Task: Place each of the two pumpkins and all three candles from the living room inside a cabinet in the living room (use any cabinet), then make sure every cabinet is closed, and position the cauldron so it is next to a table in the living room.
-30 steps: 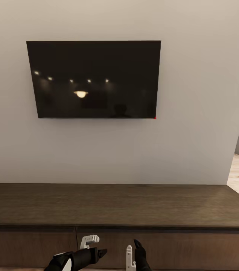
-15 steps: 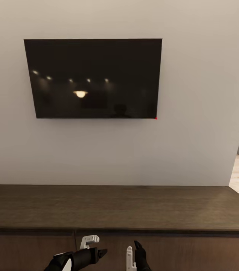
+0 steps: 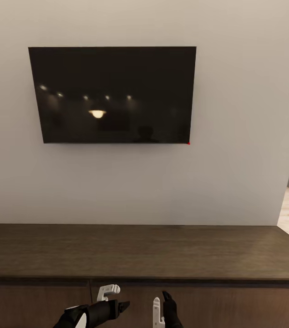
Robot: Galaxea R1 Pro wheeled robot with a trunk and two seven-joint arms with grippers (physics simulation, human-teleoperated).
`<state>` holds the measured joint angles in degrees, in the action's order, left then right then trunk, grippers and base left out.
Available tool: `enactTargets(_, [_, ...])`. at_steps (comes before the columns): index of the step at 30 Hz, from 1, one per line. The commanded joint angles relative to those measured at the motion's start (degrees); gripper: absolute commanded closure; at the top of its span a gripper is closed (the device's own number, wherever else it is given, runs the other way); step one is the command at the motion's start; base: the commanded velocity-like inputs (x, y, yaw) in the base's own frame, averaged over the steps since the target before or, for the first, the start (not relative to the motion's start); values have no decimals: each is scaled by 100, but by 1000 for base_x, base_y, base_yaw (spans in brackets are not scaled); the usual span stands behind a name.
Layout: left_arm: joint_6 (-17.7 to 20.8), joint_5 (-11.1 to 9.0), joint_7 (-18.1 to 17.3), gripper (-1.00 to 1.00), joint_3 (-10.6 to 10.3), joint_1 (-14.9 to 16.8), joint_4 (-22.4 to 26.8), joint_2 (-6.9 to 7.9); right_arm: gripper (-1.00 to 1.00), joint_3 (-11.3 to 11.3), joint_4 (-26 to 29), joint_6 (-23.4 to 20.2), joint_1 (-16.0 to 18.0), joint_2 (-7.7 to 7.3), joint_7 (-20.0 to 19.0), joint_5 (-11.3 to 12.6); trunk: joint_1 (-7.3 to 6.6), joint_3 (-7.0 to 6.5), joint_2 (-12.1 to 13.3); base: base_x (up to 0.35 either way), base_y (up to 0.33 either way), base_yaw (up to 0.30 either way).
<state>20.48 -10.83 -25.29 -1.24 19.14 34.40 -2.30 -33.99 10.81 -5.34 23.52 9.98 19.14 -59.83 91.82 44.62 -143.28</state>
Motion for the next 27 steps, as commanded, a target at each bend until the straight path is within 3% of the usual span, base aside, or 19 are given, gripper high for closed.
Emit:
enactTargets(1, [52,-60,6,-100,-7,2,7,2,-100,-20,2,-54,3,1,28,-55,-1,7,-3,0,0,0])
enactTargets(27, [52,-60,6,-100,-7,2,11,3,-100,-20,-8,-53,3,1,224,-46,-1,7,-3,3,0,0])
